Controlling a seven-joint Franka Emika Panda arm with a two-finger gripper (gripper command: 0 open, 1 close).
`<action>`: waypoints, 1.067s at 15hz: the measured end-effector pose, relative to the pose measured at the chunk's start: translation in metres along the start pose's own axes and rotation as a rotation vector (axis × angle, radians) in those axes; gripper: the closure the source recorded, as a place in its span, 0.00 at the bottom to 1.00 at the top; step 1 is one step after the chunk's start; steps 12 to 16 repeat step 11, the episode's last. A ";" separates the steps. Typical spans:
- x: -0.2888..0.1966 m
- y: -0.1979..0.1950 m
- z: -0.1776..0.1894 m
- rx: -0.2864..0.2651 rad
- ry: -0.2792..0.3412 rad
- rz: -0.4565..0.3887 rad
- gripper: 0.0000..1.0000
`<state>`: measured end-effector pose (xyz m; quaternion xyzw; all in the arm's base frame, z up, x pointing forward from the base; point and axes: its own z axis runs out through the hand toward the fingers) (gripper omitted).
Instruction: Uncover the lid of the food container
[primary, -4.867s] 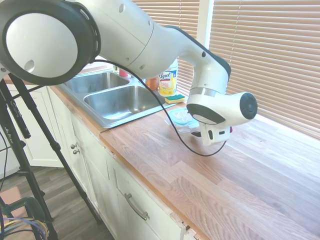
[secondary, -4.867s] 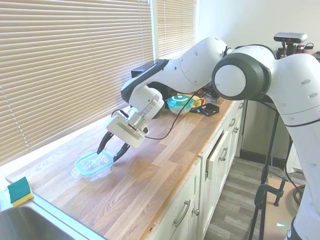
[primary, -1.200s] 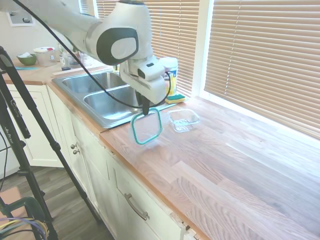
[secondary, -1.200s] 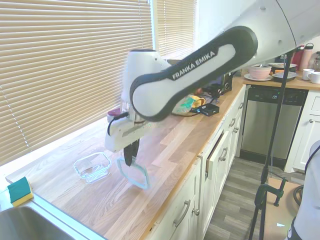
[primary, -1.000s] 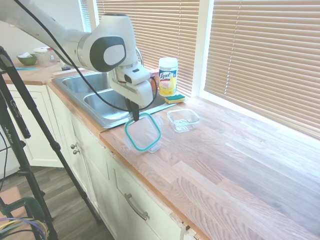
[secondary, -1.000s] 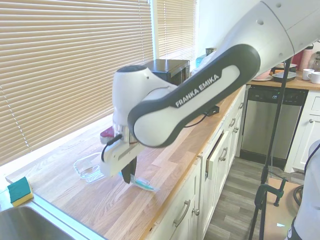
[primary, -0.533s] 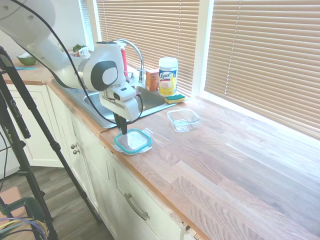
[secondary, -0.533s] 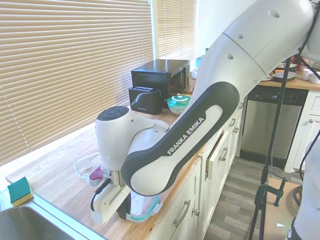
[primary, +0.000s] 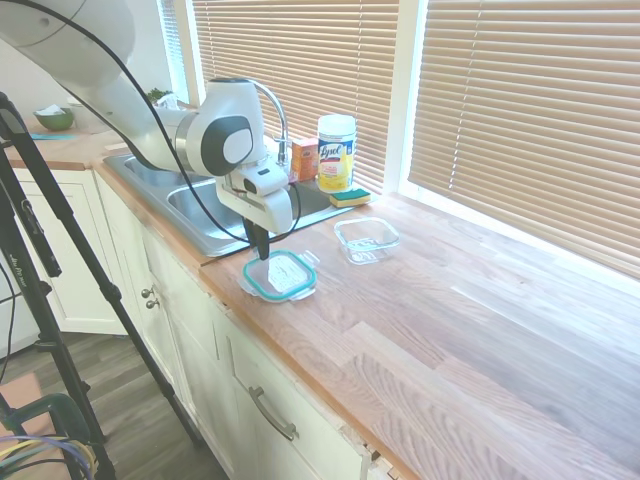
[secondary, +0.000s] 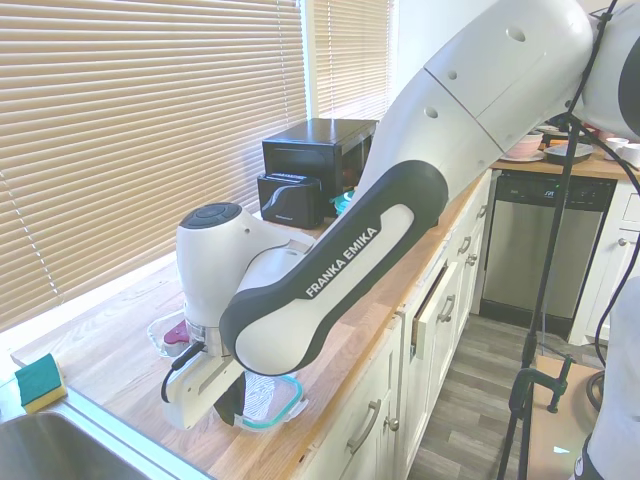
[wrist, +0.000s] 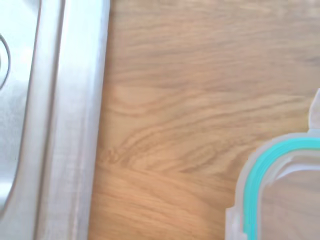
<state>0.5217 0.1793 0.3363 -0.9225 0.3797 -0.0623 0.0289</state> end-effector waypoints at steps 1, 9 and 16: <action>0.000 0.000 0.000 0.000 0.000 0.000 0.00; 0.009 -0.005 -0.017 0.013 0.016 0.014 0.00; 0.010 -0.005 -0.049 0.012 0.040 0.034 0.00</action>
